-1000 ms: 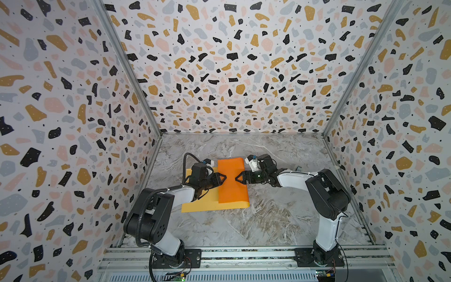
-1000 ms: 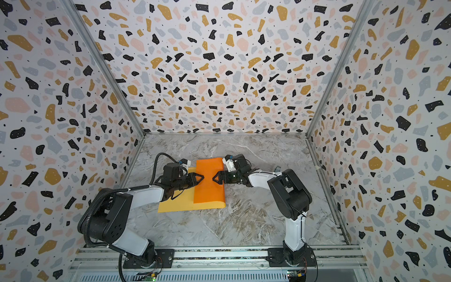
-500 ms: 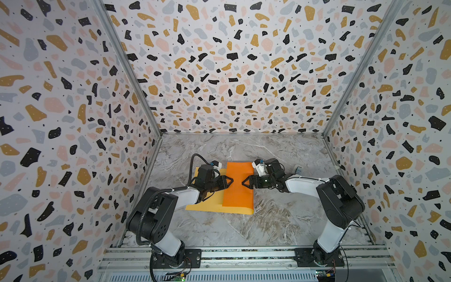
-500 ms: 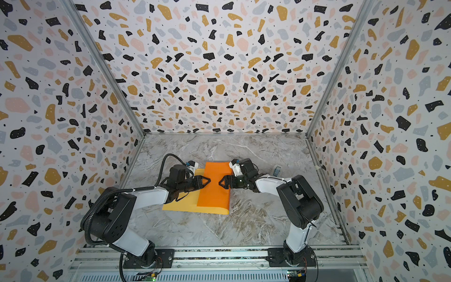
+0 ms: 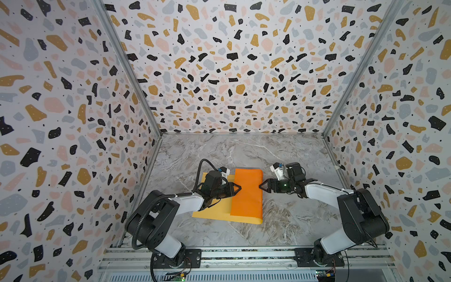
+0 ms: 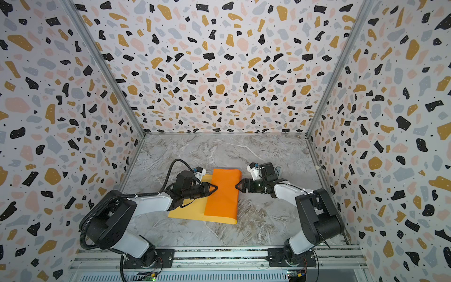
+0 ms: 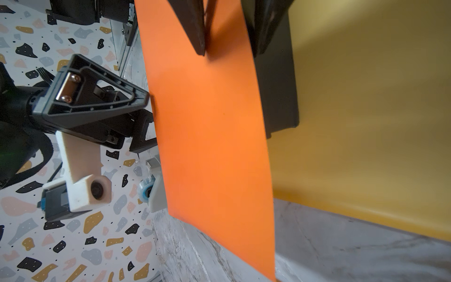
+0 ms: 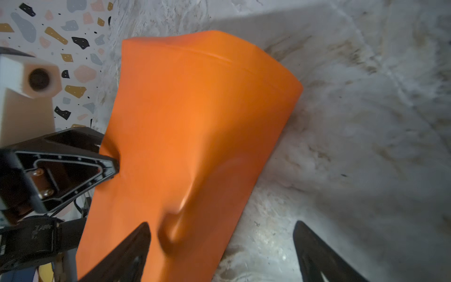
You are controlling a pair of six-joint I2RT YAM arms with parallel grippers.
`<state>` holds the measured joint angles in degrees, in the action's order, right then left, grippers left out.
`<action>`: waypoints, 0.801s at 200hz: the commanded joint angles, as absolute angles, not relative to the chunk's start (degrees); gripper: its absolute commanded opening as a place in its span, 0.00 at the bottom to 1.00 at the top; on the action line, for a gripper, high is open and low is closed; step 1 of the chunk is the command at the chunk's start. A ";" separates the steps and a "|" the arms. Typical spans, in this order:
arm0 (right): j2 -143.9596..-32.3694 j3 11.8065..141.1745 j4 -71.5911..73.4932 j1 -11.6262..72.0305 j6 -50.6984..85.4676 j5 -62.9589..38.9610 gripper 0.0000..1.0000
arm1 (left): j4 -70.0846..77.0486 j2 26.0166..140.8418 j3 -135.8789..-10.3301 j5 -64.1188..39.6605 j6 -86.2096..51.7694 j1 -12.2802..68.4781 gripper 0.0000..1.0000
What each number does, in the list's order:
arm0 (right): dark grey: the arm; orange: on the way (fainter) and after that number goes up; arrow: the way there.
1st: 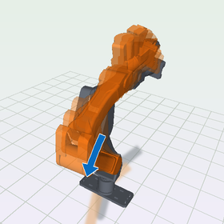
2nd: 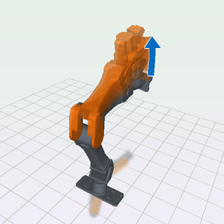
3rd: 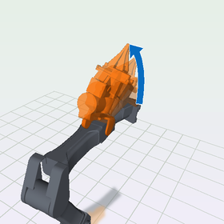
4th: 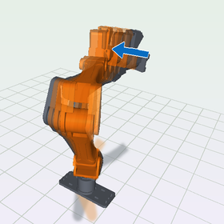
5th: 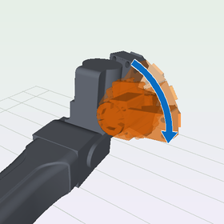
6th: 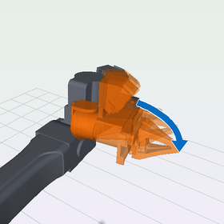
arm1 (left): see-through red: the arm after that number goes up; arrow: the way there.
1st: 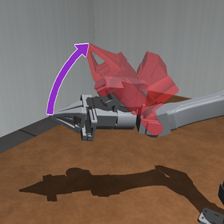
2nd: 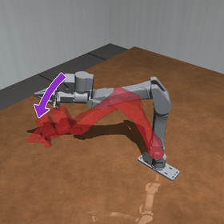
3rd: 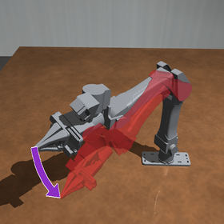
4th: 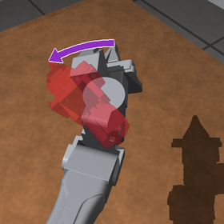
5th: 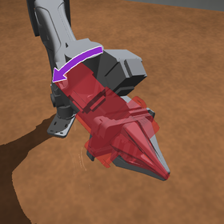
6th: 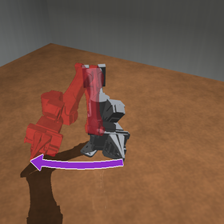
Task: Wrap a gift box in wrapping paper
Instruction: Move the gift box to the center of the table.
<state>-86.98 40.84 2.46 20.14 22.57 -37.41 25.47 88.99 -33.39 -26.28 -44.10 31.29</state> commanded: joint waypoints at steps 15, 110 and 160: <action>-82.88 38.51 3.92 22.22 25.74 -43.45 0.92 | 20.52 92.03 -33.65 -24.53 -41.95 31.73 0.28; -87.15 37.84 3.22 23.78 25.13 -35.30 0.87 | 19.17 93.44 -34.56 -25.00 -39.39 31.73 0.25; -91.47 41.82 -0.23 20.98 20.22 -35.48 0.83 | 19.52 92.68 -33.32 -24.76 -39.97 31.82 0.25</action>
<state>-88.92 39.20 3.92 22.44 23.97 -38.83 25.78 91.33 -35.53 -26.96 -41.56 31.31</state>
